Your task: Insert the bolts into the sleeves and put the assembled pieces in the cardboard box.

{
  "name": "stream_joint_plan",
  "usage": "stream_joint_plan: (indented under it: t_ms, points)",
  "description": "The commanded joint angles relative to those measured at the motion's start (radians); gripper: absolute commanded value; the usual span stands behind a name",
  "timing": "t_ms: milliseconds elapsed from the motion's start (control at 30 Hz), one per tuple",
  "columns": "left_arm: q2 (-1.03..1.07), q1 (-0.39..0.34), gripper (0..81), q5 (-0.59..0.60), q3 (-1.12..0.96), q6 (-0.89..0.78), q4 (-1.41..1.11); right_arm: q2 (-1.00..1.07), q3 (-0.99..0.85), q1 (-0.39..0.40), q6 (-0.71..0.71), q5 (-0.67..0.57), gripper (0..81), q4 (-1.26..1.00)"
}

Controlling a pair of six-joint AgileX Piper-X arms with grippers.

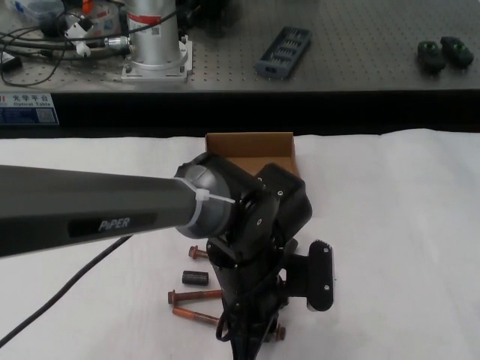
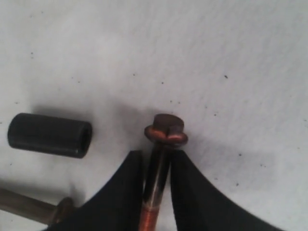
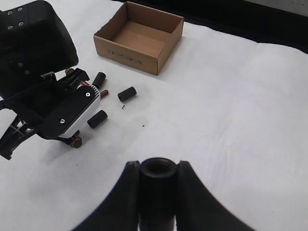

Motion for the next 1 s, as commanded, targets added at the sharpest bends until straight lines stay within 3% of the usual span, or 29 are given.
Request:
stream_joint_plan:
  t_ms: [0,133,467,833,967]
  points:
    - [0.01,-0.002,14.4,0.018,-0.008,-0.025,0.039,-0.007,-0.001,-0.005,0.001,-0.002,2.8,-0.013]
    - [0.003,-0.002,1.0,0.015,-0.008,-0.07,0.036,-0.007,-0.001,-0.005,0.001,-0.002,2.8,-0.034]
    - [-0.146,0.009,0.6,0.035,-0.023,-0.332,-0.098,-0.004,-0.001,-0.005,-0.004,-0.002,2.8,-0.193]
    - [-0.422,0.177,0.6,0.388,-0.023,-0.81,-0.354,0.15,-0.001,-0.005,-0.008,-0.186,2.8,-0.365]
    - [-0.508,0.218,0.6,0.448,-0.023,-0.879,-0.425,0.248,-0.001,-0.005,-0.052,-0.34,2.8,-0.476]
